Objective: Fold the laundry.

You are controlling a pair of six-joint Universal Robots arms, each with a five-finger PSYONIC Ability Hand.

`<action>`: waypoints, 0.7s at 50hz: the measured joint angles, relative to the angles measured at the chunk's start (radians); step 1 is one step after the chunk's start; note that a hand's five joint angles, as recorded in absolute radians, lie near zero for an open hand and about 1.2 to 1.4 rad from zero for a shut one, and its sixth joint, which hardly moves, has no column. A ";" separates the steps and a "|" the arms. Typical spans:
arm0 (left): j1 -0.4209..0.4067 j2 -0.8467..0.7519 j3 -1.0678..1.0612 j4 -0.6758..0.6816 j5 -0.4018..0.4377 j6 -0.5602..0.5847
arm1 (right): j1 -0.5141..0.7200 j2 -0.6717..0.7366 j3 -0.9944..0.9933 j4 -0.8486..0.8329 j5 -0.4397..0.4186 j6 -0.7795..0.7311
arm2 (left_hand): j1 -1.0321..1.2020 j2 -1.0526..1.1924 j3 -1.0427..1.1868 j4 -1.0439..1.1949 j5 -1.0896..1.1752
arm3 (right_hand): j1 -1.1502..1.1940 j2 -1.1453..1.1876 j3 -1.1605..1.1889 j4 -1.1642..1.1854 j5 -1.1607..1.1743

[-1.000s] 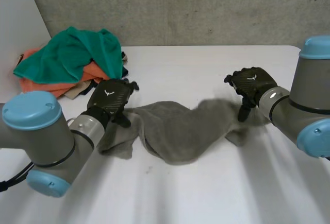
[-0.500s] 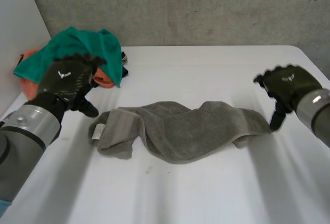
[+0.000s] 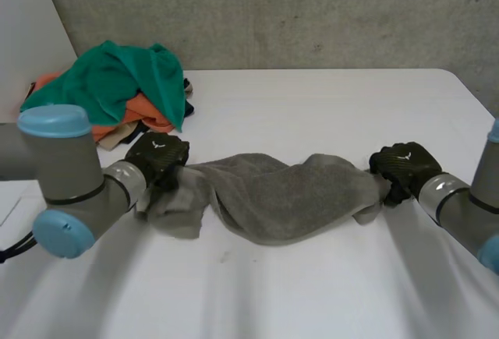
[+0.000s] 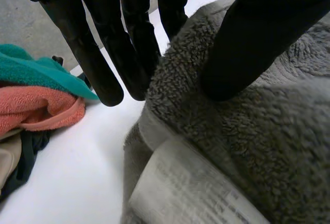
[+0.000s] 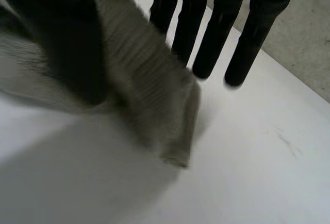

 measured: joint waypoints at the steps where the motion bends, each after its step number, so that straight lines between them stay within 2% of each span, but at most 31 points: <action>1: -0.004 -0.013 0.030 -0.004 -0.002 0.004 | 0.001 0.025 -0.037 -0.002 0.003 -0.002 | 0.000 0.019 0.020 0.025 0.005 | 0.157 0.167 0.164 0.164 0.184; 3: -0.009 -0.028 0.079 -0.004 -0.005 0.007 | 0.002 0.049 -0.092 -0.010 0.009 -0.003 | 0.000 0.024 0.025 0.030 0.005 | 0.219 0.257 0.263 0.268 0.273; 9: -0.020 -0.025 0.289 0.094 -0.035 0.007 | 0.003 0.060 -0.286 -0.121 0.073 0.005 | 0.000 0.025 0.025 0.034 0.005 | 0.219 0.258 0.275 0.285 0.273; 13: -0.017 0.001 0.458 0.310 -0.077 0.001 | 0.003 0.026 -0.445 -0.274 0.149 0.028 | 0.000 0.026 0.028 0.034 0.005 | 0.219 0.258 0.275 0.286 0.273; 18: -0.006 0.022 0.579 0.649 -0.113 -0.017 | 0.003 -0.016 -0.611 -0.429 0.224 0.083 | 0.000 0.026 0.028 0.034 0.005 | 0.219 0.258 0.276 0.286 0.287; 22: 0.004 0.024 0.601 0.775 -0.121 -0.041 | 0.004 -0.034 -0.683 -0.468 0.247 0.120 | 0.000 0.026 0.028 0.034 0.005 | 0.219 0.258 0.276 0.286 0.302; 27: 0.012 0.018 0.559 0.749 -0.119 -0.069 | 0.006 -0.043 -0.696 -0.434 0.241 0.138 | 0.000 0.027 0.028 0.034 0.005 | 0.219 0.258 0.278 0.287 0.308; 35: 0.007 0.000 0.331 0.616 -0.106 -0.079 | 0.014 0.002 -0.620 -0.154 0.134 0.135 | 0.000 0.032 0.029 0.034 0.005 | 0.219 0.258 0.280 0.287 0.313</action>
